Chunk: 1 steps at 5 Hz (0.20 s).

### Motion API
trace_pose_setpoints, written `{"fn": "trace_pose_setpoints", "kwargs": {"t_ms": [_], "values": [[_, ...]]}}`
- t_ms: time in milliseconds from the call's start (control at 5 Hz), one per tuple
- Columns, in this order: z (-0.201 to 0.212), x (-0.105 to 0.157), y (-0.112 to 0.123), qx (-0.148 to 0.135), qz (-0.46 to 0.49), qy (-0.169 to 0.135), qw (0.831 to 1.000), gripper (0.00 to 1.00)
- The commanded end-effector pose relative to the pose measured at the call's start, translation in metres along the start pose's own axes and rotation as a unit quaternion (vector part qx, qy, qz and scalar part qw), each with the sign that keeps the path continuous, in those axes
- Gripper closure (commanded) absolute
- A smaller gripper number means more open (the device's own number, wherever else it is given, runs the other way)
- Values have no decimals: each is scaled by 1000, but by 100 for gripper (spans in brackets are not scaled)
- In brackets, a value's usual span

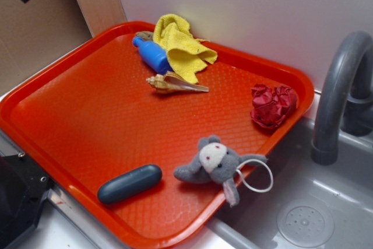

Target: Grab the black box.

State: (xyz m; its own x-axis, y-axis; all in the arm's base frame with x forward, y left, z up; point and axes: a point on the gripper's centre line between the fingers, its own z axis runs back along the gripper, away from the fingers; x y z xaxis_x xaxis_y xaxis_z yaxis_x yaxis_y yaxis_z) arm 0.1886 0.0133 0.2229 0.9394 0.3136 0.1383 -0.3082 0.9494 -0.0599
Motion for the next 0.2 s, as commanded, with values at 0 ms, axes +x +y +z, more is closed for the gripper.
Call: {"fn": "trace_pose_setpoints", "kwargs": {"t_ms": [0], "values": [[5, 5, -2, 23, 24, -17, 999, 100]]}}
